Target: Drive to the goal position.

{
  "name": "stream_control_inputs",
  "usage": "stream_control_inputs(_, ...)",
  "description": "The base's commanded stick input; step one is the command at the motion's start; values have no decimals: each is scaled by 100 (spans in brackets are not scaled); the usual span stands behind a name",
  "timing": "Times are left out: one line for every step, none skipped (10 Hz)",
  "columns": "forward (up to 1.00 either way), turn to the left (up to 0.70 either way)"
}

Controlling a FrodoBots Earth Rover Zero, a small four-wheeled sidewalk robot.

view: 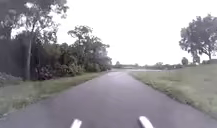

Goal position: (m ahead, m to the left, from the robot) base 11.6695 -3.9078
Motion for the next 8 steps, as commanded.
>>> stream_control_inputs(70,0)
stream_control_inputs(70,0)
stream_control_inputs(70,0)
stream_control_inputs(70,0)
stream_control_inputs(70,0)
stream_control_inputs(70,0)
stream_control_inputs(70,0)
stream_control_inputs(70,0)
